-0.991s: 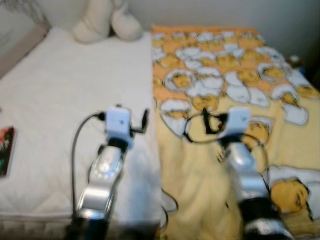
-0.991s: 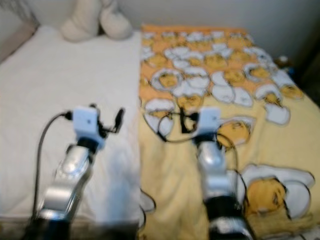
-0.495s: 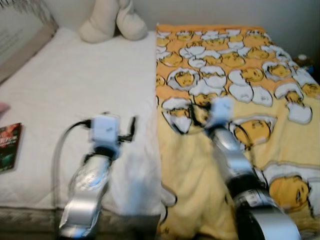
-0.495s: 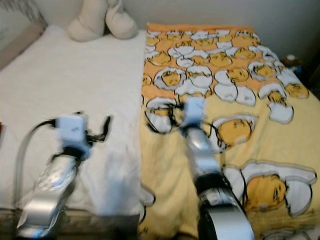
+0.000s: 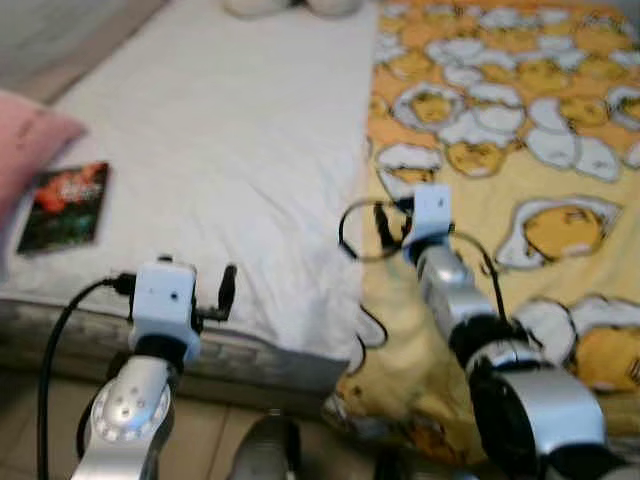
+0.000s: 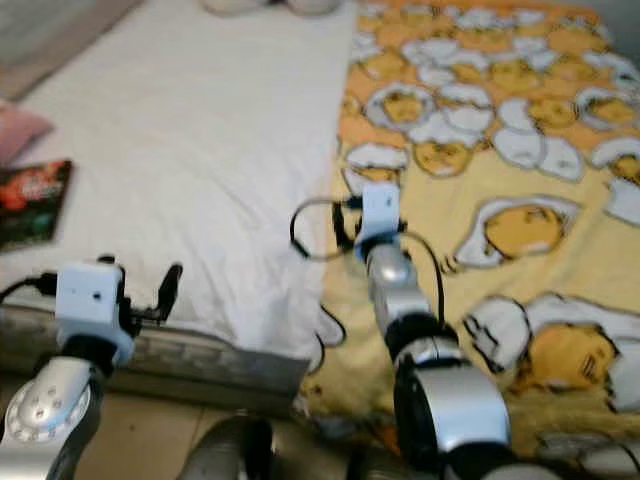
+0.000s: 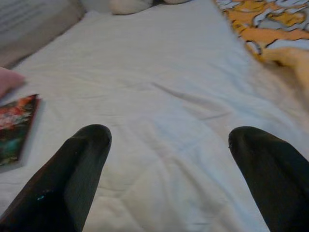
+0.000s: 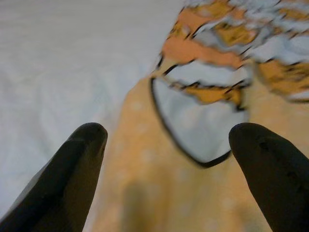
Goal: Clean up the room
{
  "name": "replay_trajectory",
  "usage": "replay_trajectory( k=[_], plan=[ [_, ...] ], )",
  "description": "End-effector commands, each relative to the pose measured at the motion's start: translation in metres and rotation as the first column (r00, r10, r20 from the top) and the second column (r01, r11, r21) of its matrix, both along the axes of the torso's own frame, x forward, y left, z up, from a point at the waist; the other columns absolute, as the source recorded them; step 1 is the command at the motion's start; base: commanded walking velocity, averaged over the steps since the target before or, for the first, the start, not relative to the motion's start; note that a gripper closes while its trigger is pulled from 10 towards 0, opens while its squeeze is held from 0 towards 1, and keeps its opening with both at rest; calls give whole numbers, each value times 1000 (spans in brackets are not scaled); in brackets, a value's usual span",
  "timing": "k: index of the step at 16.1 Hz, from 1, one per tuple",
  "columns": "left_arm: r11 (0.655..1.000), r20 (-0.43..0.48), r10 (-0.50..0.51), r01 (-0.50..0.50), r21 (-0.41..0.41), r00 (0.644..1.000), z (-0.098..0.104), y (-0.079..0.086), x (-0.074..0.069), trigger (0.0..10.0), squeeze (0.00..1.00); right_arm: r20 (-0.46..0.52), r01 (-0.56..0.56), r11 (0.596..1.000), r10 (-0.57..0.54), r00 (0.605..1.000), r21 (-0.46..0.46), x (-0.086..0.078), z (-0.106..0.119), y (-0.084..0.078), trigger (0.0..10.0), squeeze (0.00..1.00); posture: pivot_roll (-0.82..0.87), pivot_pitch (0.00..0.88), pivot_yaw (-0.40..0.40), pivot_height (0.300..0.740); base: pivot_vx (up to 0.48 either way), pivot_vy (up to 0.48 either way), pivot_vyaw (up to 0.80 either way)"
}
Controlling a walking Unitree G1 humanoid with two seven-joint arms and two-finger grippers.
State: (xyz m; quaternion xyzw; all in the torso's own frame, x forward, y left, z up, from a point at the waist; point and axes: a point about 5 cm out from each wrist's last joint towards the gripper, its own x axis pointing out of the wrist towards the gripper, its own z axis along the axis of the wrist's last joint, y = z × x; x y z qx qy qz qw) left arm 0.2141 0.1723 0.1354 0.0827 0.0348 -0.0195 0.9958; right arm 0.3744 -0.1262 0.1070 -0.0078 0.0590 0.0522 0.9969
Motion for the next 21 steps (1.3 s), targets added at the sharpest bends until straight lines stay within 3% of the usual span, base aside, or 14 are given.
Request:
replay_trajectory(
  k=[1,2,3,5,7,8,11,13,14,15,16,18,21],
  plan=[
    [1000,-3,10,-10,3,1000,0,-1,-1,10000,0,40,31,999,-32,999,25,1,5,-5,10000,0,194,172,-3,721,0,0,0],
    [1000,23,-4,4,-3,1000,0,-7,10,10000,0,128,41,999,-43,991,16,-8,5,-6,10000,0,150,110,-30,721,0,0,0],
    [1000,28,-5,6,-8,1000,-1,-9,14,10000,0,142,41,999,-43,989,15,-11,3,-7,10000,0,135,85,-37,721,0,0,0],
    [999,56,-18,21,-44,998,0,-19,34,10000,0,203,70,997,-77,976,42,-33,2,-12,10000,0,69,0,-44,721,0,0,0],
    [996,81,-45,51,-71,996,2,-31,50,10000,0,259,77,993,-97,961,85,-53,9,-17,10000,0,14,0,-36,721,0,0,0],
    [994,95,-67,74,-79,993,4,-39,54,10000,0,290,120,987,-147,946,109,-72,11,-28,10000,0,-6,0,-26,721,0,0,0],
    [988,97,-135,142,-64,986,8,-46,52,10000,0,259,193,976,-213,942,100,-111,5,-50,10000,0,-34,0,3,721,0,0,0],
    [981,36,-189,191,-42,981,2,-34,43,10000,0,210,166,982,-180,961,86,-124,4,-55,10000,0,-57,0,20,721,0,0,0],
    [984,-26,-158,155,-89,987,-4,-21,39,10000,0,179,107,992,-117,977,69,-139,7,-55,10000,0,-63,0,16,721,0,0,0],
    [984,-21,-152,149,-97,988,-3,-22,38,10000,0,171,83,995,-93,981,63,-143,9,-54,10000,0,-68,0,15,721,0,0,0],
    [984,58,-113,119,-130,992,7,-33,42,10000,0,161,62,997,-69,985,51,-142,10,-57,10000,0,-77,0,4,721,0,0,0],
    [985,107,-125,137,-109,986,13,-43,47,10000,0,153,75,996,-83,985,57,-133,11,-59,10000,0,-78,0,-2,721,240,0,0],
    [983,106,-158,167,-81,982,14,-46,54,10000,0,143,81,995,-89,986,61,-120,12,-58,10000,0,-74,0,-2,721,480,0,0]
  ],
)
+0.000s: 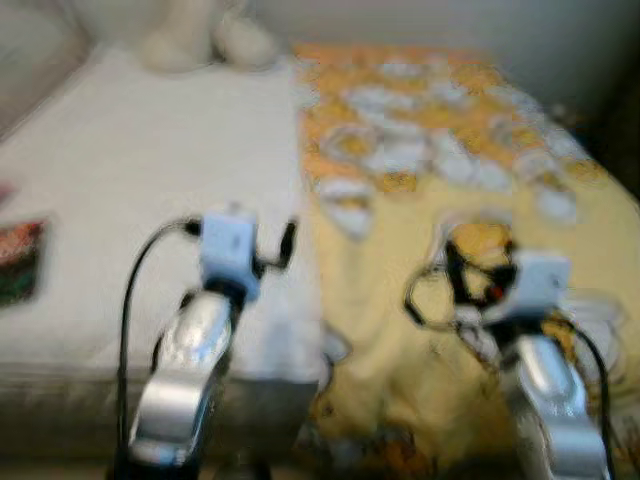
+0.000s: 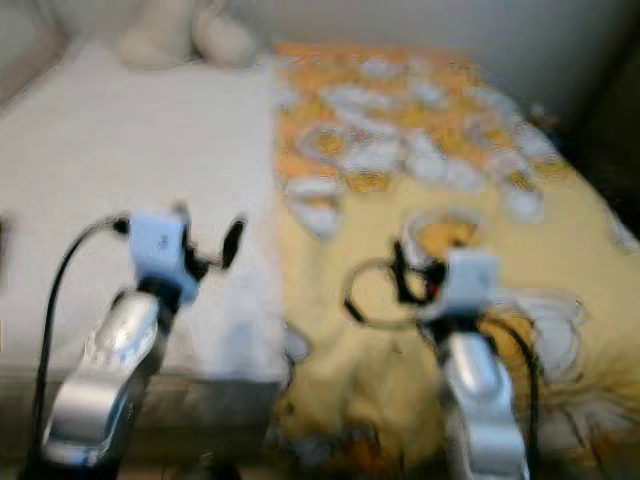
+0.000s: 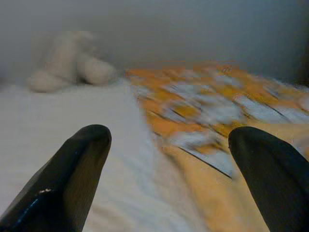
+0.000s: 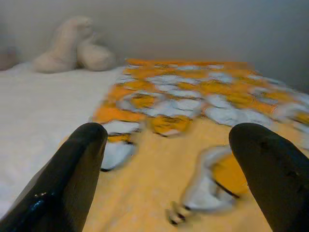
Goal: Clean up the room
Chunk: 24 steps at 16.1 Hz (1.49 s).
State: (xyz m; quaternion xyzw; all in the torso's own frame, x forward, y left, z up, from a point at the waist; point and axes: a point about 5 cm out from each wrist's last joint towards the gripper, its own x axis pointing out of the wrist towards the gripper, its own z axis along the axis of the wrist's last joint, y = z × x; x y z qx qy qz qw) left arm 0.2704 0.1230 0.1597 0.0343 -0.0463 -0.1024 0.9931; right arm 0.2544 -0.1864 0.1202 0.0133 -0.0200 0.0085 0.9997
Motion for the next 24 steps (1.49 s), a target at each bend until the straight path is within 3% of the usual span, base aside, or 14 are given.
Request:
replay_trajectory(
  k=[1,5,12,16,24],
  plan=[
    [999,-35,31,-30,14,999,-8,6,1,10000,0,-20,-1,1000,1,1000,13,3,-2,1,10000,0,-69,0,-5,721,480,0,0],
    [999,-34,42,-41,12,999,-11,4,2,10000,0,-36,-18,1000,19,999,19,9,-5,5,10000,0,-62,0,-3,721,480,0,0],
    [998,-27,-31,32,45,999,-9,-3,8,10000,0,-29,-32,999,33,999,35,16,-6,16,10000,0,-64,0,15,721,480,0,0],
    [999,-33,-18,19,47,999,-9,2,11,10000,0,-60,-9,999,12,998,45,33,-10,14,10000,0,-49,0,28,721,0,0,0],
    [998,-45,-15,17,57,999,-11,6,7,10000,0,-77,-21,999,24,997,44,32,-17,19,10000,0,-34,0,25,721,0,0,0]
  ],
)
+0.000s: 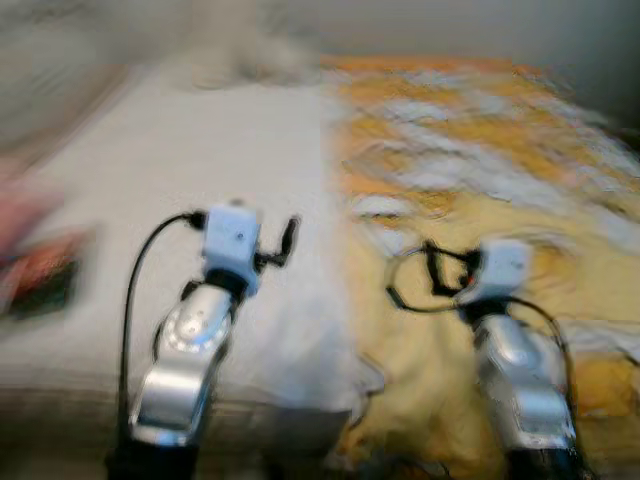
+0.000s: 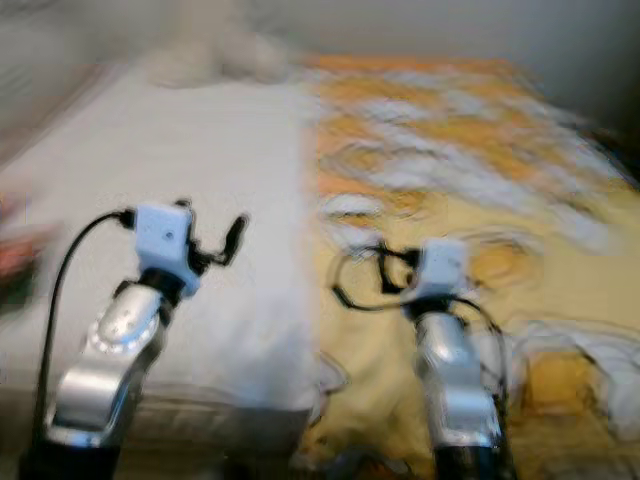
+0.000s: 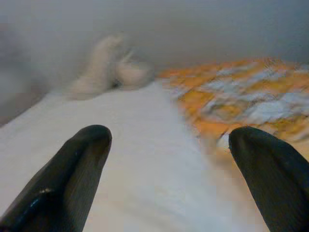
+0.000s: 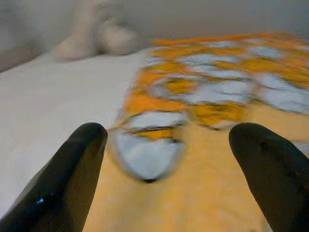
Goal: Clean up the room
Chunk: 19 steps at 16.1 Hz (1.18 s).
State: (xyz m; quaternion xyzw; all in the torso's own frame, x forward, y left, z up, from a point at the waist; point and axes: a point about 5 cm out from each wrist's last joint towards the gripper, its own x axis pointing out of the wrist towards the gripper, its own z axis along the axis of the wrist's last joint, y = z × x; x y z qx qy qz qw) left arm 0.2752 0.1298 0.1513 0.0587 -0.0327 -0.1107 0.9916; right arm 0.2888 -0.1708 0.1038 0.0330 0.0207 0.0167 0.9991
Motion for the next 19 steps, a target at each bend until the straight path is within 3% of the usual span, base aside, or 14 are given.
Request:
replay_trajectory(
  k=[1,9,11,19],
  plan=[
    [1000,-23,-2,2,4,1000,-3,-1,2,10000,0,3,-3,1000,3,1000,3,-2,-1,2,10000,0,-34,0,24,721,0,0,0],
    [999,4,-29,29,-22,1000,0,-3,4,10000,0,22,23,1000,-23,999,-15,-3,1,1,10000,0,-45,0,27,721,31,0,0],
    [999,6,-47,47,-23,999,0,-7,5,10000,0,11,40,999,-40,999,-23,-3,0,-2,10000,0,-55,0,31,721,426,0,-750],
    [997,8,-68,68,-25,998,-3,-14,8,10000,0,48,32,999,-30,998,-42,0,5,-4,10000,0,-63,0,23,721,480,0,0]
  ],
)
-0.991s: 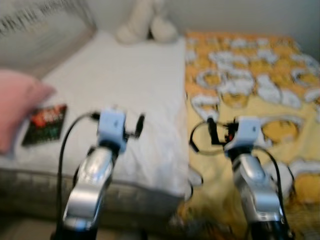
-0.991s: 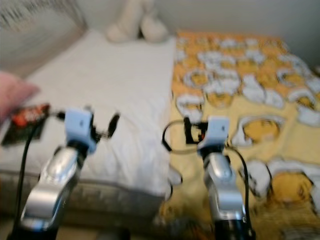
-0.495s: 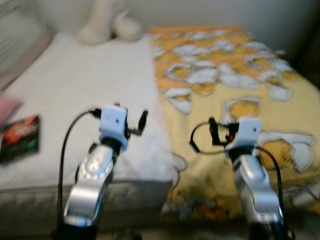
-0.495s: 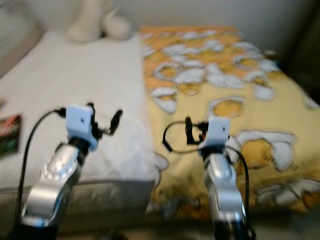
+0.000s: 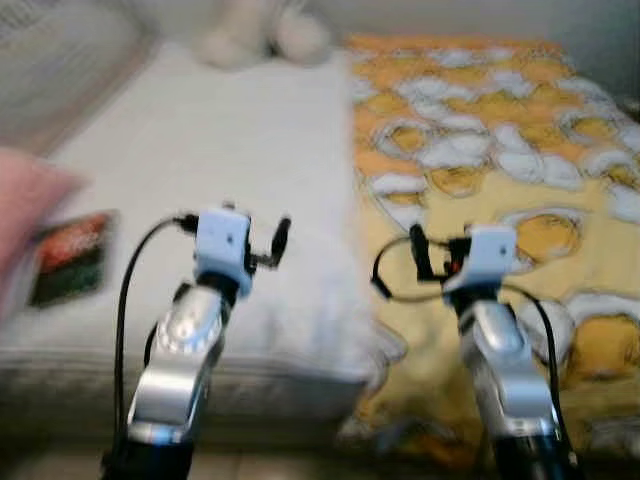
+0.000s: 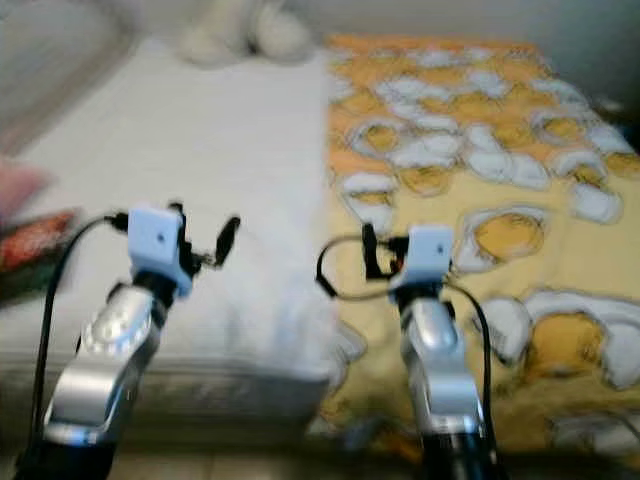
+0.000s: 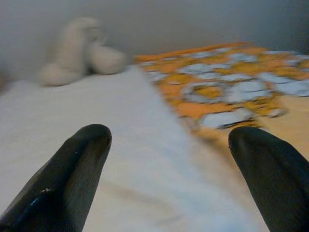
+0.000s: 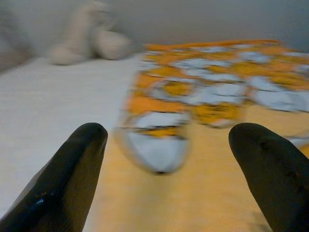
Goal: Clean up the room
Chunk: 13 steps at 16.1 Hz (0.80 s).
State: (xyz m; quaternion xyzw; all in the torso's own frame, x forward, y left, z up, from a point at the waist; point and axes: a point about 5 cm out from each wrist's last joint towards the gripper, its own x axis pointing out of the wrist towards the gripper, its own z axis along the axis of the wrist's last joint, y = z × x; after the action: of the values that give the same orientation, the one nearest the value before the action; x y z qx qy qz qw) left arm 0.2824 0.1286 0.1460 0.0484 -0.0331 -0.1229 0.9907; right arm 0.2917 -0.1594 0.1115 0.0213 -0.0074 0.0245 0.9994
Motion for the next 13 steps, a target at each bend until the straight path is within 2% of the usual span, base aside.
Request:
replay_trajectory(
  k=[1,2,6,9,13],
  plan=[
    [999,10,-46,47,-6,999,2,-13,1,10000,0,-8,44,999,-44,999,-20,-3,-3,-15,10000,0,-62,0,22,721,480,0,0],
    [998,8,-55,56,-14,998,2,-14,1,10000,0,-8,40,999,-40,999,-22,-3,-3,-14,10000,0,-63,0,22,721,480,0,0],
    [999,10,-46,46,-18,999,3,-12,2,10000,0,-20,30,999,-30,999,-17,2,-5,-12,10000,0,-59,0,26,721,0,0,0],
    [999,0,-45,45,3,999,3,-7,-3,10000,0,-48,51,999,-51,998,-12,26,-7,-17,10000,0,-25,0,52,721,0,0,0],
    [999,-17,-39,39,35,999,1,4,-9,10000,0,-26,65,997,-66,997,-29,38,1,-22,10000,0,-3,0,56,721,0,0,0]
  ],
)
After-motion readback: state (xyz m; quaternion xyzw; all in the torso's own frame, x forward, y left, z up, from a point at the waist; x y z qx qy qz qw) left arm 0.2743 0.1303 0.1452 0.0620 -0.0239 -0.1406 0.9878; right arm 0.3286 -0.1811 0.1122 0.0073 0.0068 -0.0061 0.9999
